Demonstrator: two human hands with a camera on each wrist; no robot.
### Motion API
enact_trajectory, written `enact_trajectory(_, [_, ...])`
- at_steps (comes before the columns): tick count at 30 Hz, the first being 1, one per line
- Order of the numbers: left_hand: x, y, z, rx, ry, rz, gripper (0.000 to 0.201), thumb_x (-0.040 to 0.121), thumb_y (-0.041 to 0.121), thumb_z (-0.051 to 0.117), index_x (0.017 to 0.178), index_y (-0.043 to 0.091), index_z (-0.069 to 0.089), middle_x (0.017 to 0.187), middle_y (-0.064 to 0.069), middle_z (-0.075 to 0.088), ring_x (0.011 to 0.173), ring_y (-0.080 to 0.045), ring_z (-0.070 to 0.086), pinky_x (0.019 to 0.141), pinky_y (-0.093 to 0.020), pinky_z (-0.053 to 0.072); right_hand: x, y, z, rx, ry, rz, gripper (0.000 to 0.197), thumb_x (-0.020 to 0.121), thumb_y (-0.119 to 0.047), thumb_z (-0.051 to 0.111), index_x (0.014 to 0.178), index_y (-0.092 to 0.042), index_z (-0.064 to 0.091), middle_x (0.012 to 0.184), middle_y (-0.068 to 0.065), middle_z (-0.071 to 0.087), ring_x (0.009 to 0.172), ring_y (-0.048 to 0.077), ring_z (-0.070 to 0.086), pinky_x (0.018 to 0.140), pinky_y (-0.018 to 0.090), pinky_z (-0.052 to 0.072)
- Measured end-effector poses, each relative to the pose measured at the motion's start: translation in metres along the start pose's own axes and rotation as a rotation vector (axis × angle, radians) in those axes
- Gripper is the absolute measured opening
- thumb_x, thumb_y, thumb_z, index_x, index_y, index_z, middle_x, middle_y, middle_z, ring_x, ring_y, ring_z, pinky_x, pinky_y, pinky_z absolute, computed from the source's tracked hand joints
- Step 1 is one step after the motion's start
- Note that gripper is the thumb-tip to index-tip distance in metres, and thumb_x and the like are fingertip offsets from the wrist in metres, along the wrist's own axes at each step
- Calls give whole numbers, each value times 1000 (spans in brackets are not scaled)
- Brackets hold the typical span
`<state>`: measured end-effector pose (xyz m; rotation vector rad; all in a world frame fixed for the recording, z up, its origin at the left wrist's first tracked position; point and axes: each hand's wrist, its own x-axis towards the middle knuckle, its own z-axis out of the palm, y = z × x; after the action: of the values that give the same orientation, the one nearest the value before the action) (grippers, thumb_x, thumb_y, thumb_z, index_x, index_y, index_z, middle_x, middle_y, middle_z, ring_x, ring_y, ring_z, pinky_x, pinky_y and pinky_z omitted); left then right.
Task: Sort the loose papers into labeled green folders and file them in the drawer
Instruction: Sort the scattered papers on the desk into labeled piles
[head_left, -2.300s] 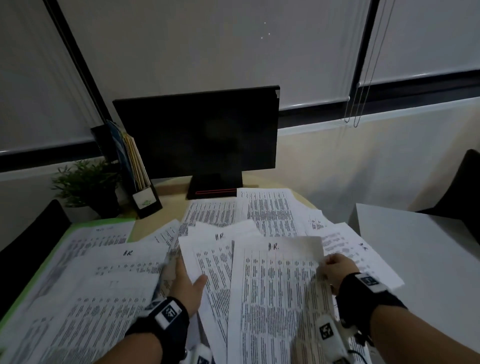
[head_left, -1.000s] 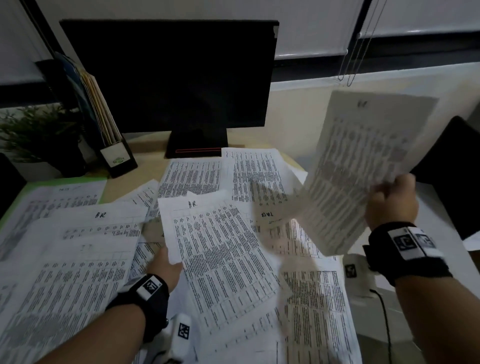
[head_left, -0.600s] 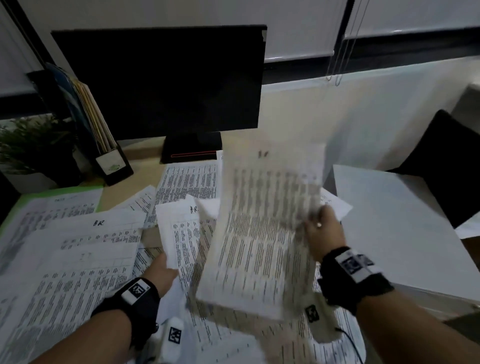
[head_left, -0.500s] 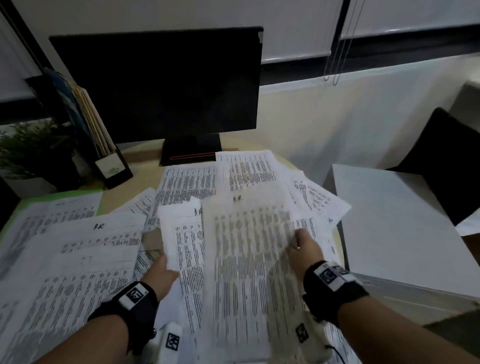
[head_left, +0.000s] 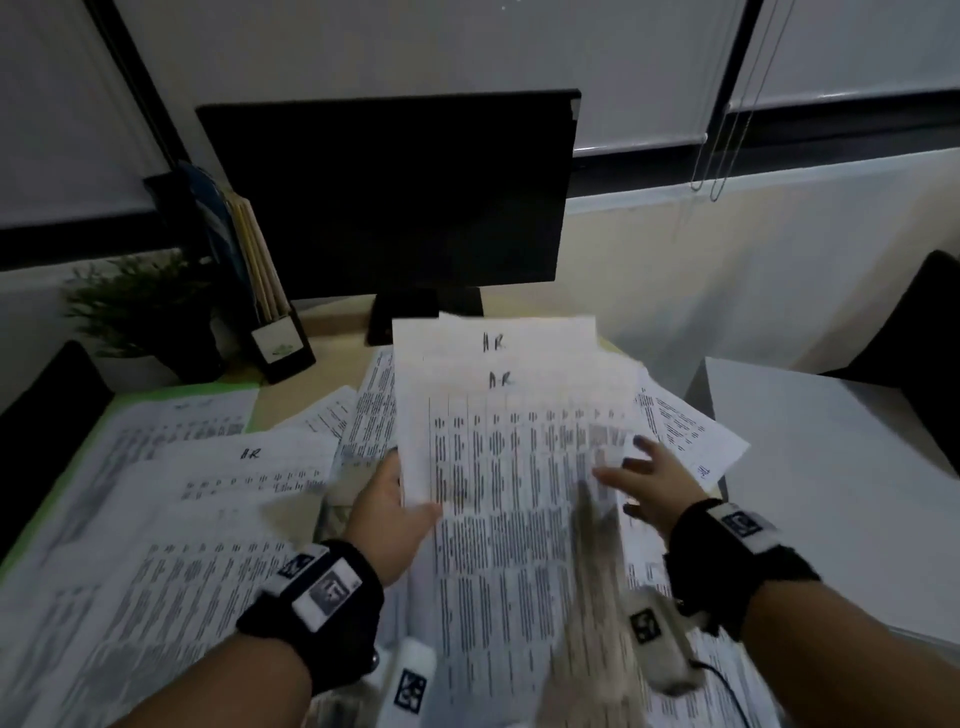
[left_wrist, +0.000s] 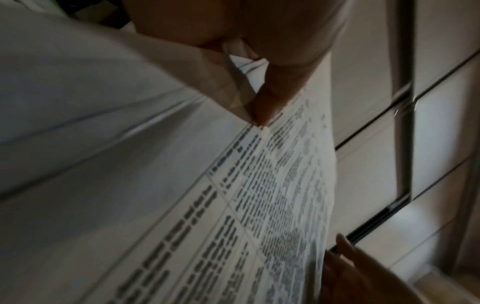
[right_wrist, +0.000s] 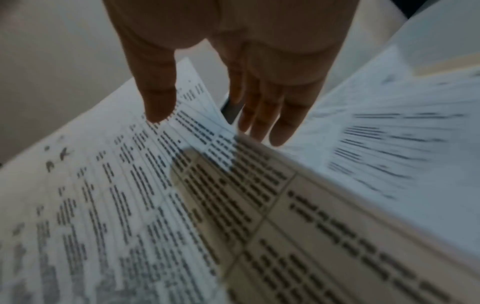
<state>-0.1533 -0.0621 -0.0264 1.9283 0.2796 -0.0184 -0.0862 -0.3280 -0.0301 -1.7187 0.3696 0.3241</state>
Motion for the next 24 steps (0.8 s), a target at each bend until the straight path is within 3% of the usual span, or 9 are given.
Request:
enact_trajectory(3, [3, 40, -21, -182, 45, 140, 41, 83, -6, 64, 103, 30, 60, 95, 16, 72, 92, -1, 67, 82, -23, 55, -10, -40, -13, 279, -94, -168, 87, 48, -25, 93, 123, -13, 52, 111, 10, 68, 95, 25, 67, 78, 39, 53])
enact_trajectory(5, [8, 51, -29, -242, 66, 188, 37, 82, -7, 65, 104, 23, 64, 95, 14, 74, 92, -5, 69, 81, -24, 57, -20, -62, -13, 315, -114, -337, 39, 69, -12, 81, 101, -12, 59, 86, 4, 74, 78, 21, 70, 64, 33, 55])
enact_trajectory(6, [10, 55, -30, -283, 73, 187, 35, 83, -7, 64, 107, 18, 64, 98, 9, 74, 95, -9, 69, 83, -26, 56, -25, -70, -10, 310, -80, -400, 21, 80, -2, 69, 94, -13, 59, 83, 3, 73, 77, 20, 70, 65, 34, 56])
enact_trajectory(7, [12, 56, -29, -324, 78, 176, 35, 84, -8, 63, 112, 13, 63, 102, 5, 73, 99, -13, 68, 86, -29, 55, -27, -74, -8, 296, -24, -441, 18, 84, 3, 62, 90, -14, 58, 84, 3, 73, 79, 21, 69, 69, 37, 56])
enact_trajectory(12, [19, 43, -4, -227, -9, 72, 47, 83, 24, 71, 126, 15, 54, 121, 1, 64, 114, -18, 60, 98, -39, 46, -16, -61, -6, 290, 75, -389, 15, 85, -1, 64, 87, -16, 62, 86, 3, 73, 89, 26, 69, 85, 48, 54])
enact_trajectory(15, [17, 43, 18, -197, 52, 54, 23, 90, 12, 63, 113, 14, 61, 108, 0, 67, 106, -22, 62, 84, -29, 49, -13, -55, -16, 244, 127, -394, 19, 84, -2, 66, 82, -20, 61, 78, -2, 72, 83, 22, 68, 82, 43, 55])
enact_trajectory(17, [10, 53, 26, -211, 111, 101, 14, 91, 11, 61, 99, 23, 63, 98, 5, 67, 96, -16, 64, 75, -24, 48, -14, -57, -22, 227, 132, -422, 18, 85, -7, 66, 84, -24, 60, 85, -4, 72, 86, 19, 68, 85, 46, 54])
enact_trajectory(20, [2, 69, 29, -192, 138, 229, 23, 89, 11, 64, 84, 33, 60, 86, 21, 64, 80, 6, 62, 71, -16, 49, -22, -63, -31, 236, 94, -500, 20, 87, -9, 61, 94, -28, 59, 99, -6, 71, 96, 17, 67, 88, 47, 52])
enact_trajectory(24, [-1, 84, 27, -227, 138, 308, 28, 80, 5, 72, 84, 32, 66, 84, 21, 67, 75, 9, 65, 67, -9, 53, -39, -71, -29, 178, 103, -630, 31, 90, -1, 55, 92, -32, 57, 91, -15, 70, 95, 11, 65, 83, 39, 53])
